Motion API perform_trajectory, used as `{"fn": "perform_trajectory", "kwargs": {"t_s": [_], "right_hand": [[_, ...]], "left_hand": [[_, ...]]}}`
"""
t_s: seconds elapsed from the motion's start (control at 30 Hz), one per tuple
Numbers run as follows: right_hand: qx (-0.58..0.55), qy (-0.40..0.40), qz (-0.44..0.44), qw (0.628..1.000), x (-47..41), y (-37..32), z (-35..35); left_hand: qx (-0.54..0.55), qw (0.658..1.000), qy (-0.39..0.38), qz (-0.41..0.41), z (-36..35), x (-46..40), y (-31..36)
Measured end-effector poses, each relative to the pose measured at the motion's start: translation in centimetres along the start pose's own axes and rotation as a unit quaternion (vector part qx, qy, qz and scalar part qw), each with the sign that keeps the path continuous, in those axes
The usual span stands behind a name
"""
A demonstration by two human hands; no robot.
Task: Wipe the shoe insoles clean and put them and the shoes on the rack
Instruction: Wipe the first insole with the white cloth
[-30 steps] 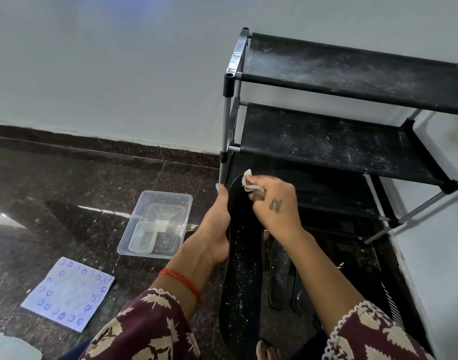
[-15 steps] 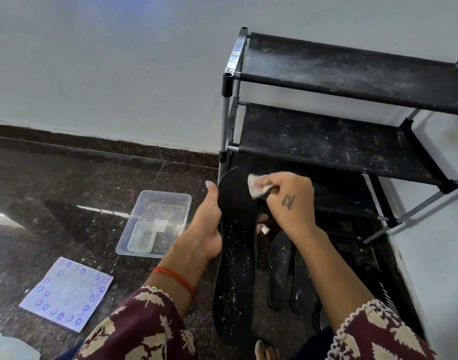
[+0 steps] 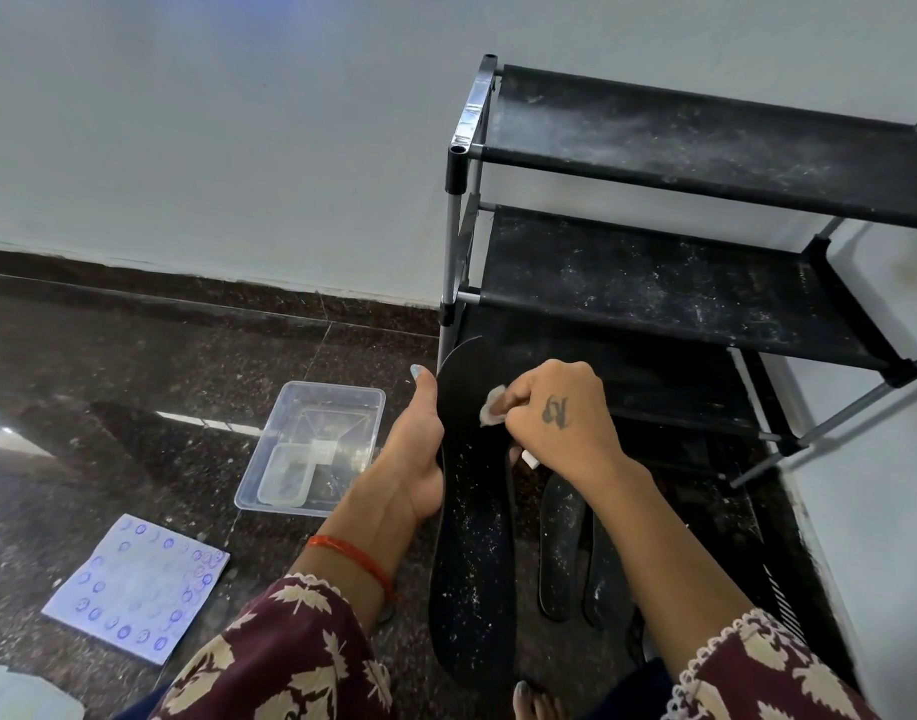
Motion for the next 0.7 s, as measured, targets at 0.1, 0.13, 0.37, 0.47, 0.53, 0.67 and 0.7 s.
{"fn": "perform_trajectory", "kwargs": {"t_s": [0.1, 0.13, 0.37, 0.47, 0.53, 0.67, 0.7], "right_hand": [[-0.122, -0.02, -0.01, 0.992, -0.3, 0.4, 0.3], [-0.172, 0.011, -0.022, 0.985, -0.4, 0.8, 0.9], [-0.151, 0.101, -0.003, 0.983, -0.6, 0.9, 0.1], [-0.18, 0.082, 0.056, 0.979, -0.2, -1.1, -0.7], [-0.198, 0.052, 0.102, 0.974, 0.2, -2.3, -0.9], [-0.166, -0.033, 0.141, 0.975, 0.4, -2.8, -1.1], [-0.136, -0.046, 0.138, 0.98, 0.3, -2.5, -1.2]], "left_hand": [[0.012, 1.0, -0.005, -0.007, 0.2, -0.2, 0.4], [0.011, 1.0, -0.008, -0.008, 0.1, -0.2, 0.4], [-0.038, 0.998, -0.039, -0.011, -0.6, -0.2, -0.1], [-0.036, 0.998, -0.039, -0.016, -0.4, -0.2, -0.2], [-0.026, 0.999, -0.028, -0.027, -0.1, -0.4, 0.1], [-0.003, 0.999, -0.029, -0.031, 0.0, -0.4, 0.7], [-0.007, 0.999, -0.03, -0.027, 0.0, -0.3, 0.7]]}}
Point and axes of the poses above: each hand's wrist, its own x-axis away from the middle knuckle, its own z-axis out of the back of the hand, y = z × x, the point moved 7 cm from there along -x, towards the middle knuckle, and after that the axes turned 4 degrees about -z, right-handed, at the moved point
